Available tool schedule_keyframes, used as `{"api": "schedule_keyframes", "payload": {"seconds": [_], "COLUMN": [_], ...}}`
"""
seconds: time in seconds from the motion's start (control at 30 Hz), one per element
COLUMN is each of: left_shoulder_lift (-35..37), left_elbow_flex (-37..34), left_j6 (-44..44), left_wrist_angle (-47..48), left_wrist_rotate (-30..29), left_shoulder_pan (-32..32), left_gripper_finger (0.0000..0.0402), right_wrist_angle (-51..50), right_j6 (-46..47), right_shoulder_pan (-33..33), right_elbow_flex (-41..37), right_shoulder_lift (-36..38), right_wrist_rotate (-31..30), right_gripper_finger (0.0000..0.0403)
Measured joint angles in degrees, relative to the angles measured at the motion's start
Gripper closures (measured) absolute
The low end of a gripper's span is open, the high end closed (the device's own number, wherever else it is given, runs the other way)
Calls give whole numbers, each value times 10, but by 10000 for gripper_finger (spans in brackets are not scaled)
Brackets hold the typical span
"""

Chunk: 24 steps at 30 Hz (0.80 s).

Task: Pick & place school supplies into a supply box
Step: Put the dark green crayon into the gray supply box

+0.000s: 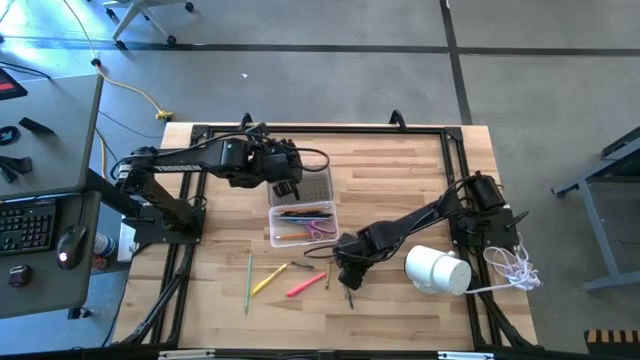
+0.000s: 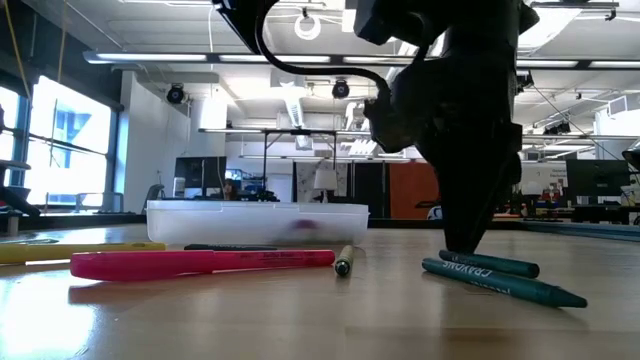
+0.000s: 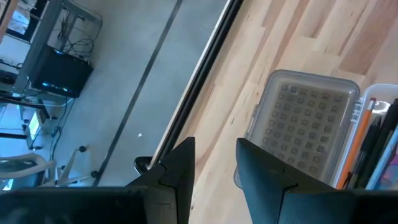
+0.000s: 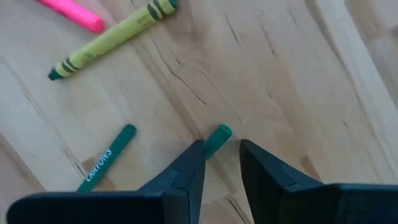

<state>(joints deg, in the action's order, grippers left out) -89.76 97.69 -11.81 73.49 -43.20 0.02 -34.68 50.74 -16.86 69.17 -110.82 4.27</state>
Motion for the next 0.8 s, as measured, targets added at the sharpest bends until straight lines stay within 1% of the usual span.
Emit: {"api": "schedule_keyframes", "payload": {"seconds": [0.17,0.27,0.47,0.73,0.8], "left_shoulder_lift": [0,0,0,0,0], "left_elbow_flex": [0,0,0,0,0], "left_j6": [0,0,0,0,0], "left_wrist_angle": [0,0,0,0,0], "left_wrist_rotate": [0,0,0,0,1], "left_shoulder_pan": [0,0,0,0,0], "left_gripper_finger": [250,250,250,250,250], "right_wrist_angle": [-15,-46,-106,-99,-114], "right_j6": [-31,-38,-47,-46,-44], "right_shoulder_pan": [8,12,19,18,18], "right_elbow_flex": [0,-1,-3,-4,-8], "right_shoulder_lift": [1,8,32,42,42], "right_wrist_rotate": [10,10,-24,-40,-60], "right_gripper_finger": [316,316,316,316,316]}}
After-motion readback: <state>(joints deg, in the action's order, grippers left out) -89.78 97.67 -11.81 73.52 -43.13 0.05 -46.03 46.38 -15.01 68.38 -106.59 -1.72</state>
